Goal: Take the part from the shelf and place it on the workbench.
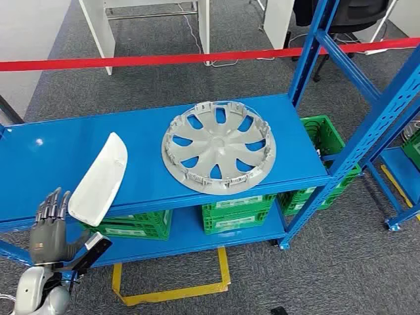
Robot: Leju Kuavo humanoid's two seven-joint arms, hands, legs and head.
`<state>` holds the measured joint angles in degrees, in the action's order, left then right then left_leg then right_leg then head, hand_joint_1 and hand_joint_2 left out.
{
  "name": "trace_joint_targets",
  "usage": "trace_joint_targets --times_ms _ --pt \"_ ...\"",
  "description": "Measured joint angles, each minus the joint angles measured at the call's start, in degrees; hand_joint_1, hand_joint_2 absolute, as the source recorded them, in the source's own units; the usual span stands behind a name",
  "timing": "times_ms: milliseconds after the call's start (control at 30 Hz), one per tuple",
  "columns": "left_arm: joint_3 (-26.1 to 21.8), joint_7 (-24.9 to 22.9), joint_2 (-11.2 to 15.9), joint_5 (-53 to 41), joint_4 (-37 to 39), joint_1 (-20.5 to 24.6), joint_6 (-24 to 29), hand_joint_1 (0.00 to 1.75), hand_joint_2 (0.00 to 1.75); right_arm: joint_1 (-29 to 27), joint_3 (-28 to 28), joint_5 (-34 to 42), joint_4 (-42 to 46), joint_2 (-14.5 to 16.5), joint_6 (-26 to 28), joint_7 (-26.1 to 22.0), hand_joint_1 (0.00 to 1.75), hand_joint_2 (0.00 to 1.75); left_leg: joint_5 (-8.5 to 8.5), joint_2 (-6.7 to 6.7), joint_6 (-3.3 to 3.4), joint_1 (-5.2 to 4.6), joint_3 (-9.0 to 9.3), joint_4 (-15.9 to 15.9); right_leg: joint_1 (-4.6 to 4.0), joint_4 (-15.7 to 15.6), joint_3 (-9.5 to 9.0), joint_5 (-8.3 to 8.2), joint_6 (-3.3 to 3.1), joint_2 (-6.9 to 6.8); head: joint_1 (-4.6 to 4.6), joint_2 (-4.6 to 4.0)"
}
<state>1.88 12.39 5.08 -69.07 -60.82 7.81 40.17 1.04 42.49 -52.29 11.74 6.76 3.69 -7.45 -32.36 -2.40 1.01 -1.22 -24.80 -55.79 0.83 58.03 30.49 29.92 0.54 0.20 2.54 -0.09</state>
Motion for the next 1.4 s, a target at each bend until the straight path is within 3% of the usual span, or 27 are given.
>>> trace_joint_targets --times_ms 500,1067,1100,1233,1400 --pt "4.09 -0.4 -0.19 -1.66 3.13 3.15 -0.02 0.0 1.75 0.23 0.0 -1.2 -0.02 -0.01 -0.42 -0.02 0.0 0.0 0.0 0.0 0.0 0.0 0.0 0.0 0.0 0.0 0.0 0.0 0.0 0.0 -0.01 0.0" --pt "6.06 -0.57 -0.32 -2.23 4.11 3.32 -0.15 0.0 1.75 0.36 0.0 -1.28 -0.02 -0.01 -0.46 0.24 0.0 0.0 0.0 0.01 0.0 0.0 0.0 0.0 0.0 0.0 0.0 0.0 0.0 0.01 -0.01 0.0" --pt "6.14 -0.57 -0.32 -2.23 4.12 3.32 -0.15 0.05 1.75 0.37 0.0 -1.28 -0.02 -0.01 -0.46 0.24 0.0 0.0 0.0 0.01 0.0 0.0 0.0 0.0 0.0 0.0 0.0 0.0 0.0 0.01 -0.01 0.0" --pt "6.34 -0.57 -0.33 -2.23 4.16 3.32 -0.16 1.73 1.75 0.37 0.0 -1.28 -0.02 -0.01 -0.48 0.24 0.0 0.0 0.0 0.01 0.0 0.0 0.0 0.0 0.0 0.0 0.0 0.0 0.0 0.01 0.0 0.0" --pt "6.81 -0.91 -0.34 -2.13 4.17 3.32 -0.43 1.75 1.75 0.41 0.0 -1.26 -0.02 -0.01 -0.77 0.11 0.0 0.0 0.0 0.01 0.0 0.0 0.0 0.0 0.0 0.0 0.0 0.0 0.0 0.01 0.0 0.0"
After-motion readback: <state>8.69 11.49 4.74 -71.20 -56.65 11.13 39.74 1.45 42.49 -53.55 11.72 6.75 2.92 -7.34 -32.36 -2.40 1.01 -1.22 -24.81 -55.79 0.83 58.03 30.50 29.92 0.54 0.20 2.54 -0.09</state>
